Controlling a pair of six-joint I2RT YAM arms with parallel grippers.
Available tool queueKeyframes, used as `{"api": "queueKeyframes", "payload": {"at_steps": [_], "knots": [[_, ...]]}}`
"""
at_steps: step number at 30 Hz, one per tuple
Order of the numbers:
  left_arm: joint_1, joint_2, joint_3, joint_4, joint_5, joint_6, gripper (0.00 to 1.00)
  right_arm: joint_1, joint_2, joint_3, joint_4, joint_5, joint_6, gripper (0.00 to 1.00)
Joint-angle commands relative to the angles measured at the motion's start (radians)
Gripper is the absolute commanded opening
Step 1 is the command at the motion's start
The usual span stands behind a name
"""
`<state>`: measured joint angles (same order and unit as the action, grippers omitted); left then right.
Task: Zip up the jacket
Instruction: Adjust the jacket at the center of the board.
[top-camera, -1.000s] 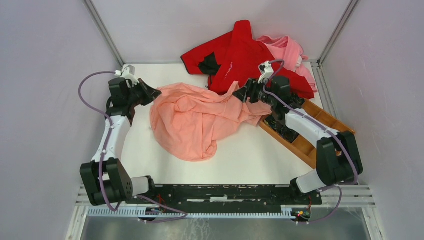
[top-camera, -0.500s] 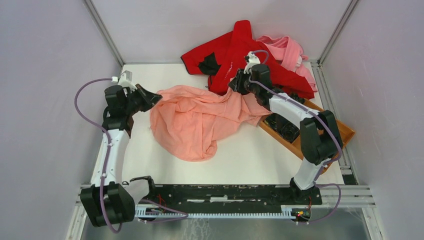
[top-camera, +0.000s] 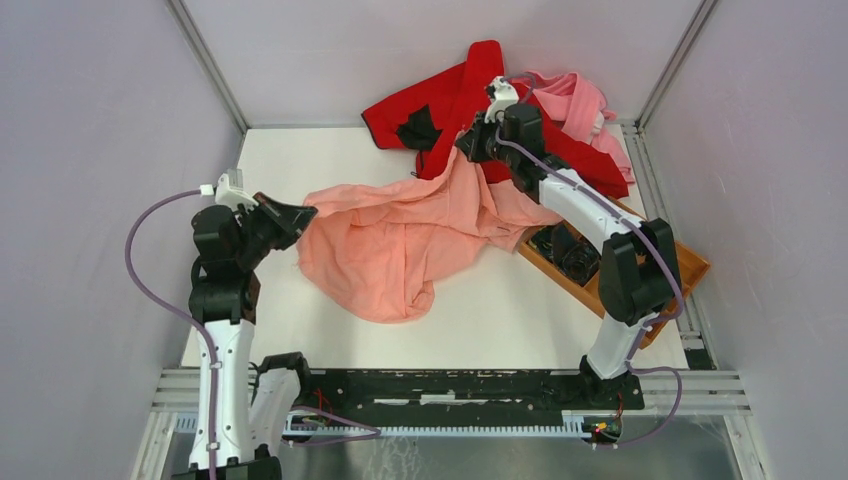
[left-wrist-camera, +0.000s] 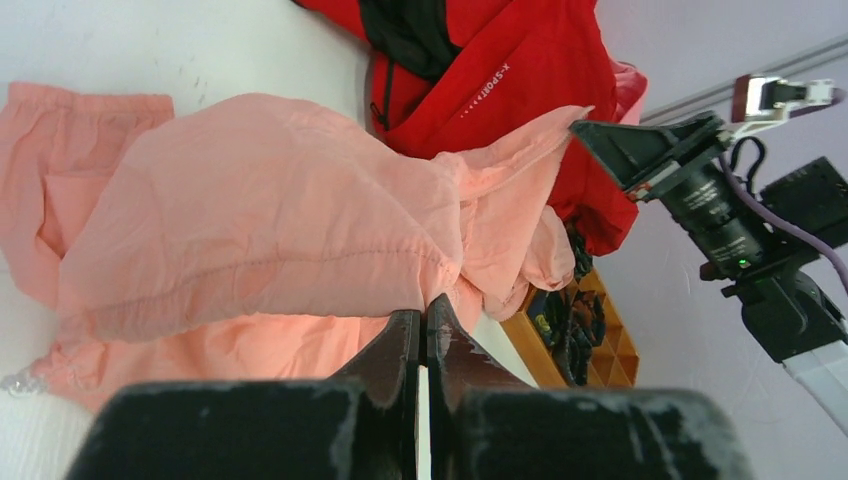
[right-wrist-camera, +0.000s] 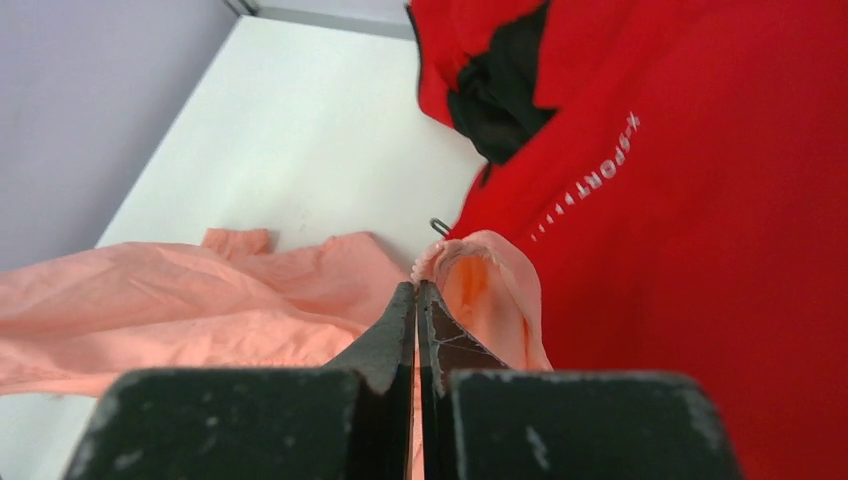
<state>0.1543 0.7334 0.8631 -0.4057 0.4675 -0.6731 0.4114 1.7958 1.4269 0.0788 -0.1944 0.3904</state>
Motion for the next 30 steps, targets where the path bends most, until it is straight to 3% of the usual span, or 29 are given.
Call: {"api": "queueKeyframes", "payload": {"at_steps": [1, 8, 11, 20, 30], "knots": [[-0.009, -0.023, 0.058, -0.128, -0.082, -0.111, 0.02, 0.000, -0.025, 0.173, 0.032, -0.128, -0.013, 0.00], [-0.076, -0.194, 0.031, -0.187, -0.122, -0.267, 0.02, 0.018, 0.019, 0.499, 0.006, -0.227, 0.010, 0.00], [-0.077, -0.313, -0.020, -0.224, -0.123, -0.331, 0.02, 0.029, 0.035, 0.564, 0.010, -0.239, 0.021, 0.00], [-0.077, -0.525, -0.343, -0.300, 0.002, -0.449, 0.02, 0.076, 0.126, 0.515, 0.026, -0.208, -0.019, 0.00], [-0.077, -0.504, -0.509, -0.259, 0.066, -0.443, 0.02, 0.099, 0.232, 0.485, 0.009, -0.101, -0.104, 0.00]]}}
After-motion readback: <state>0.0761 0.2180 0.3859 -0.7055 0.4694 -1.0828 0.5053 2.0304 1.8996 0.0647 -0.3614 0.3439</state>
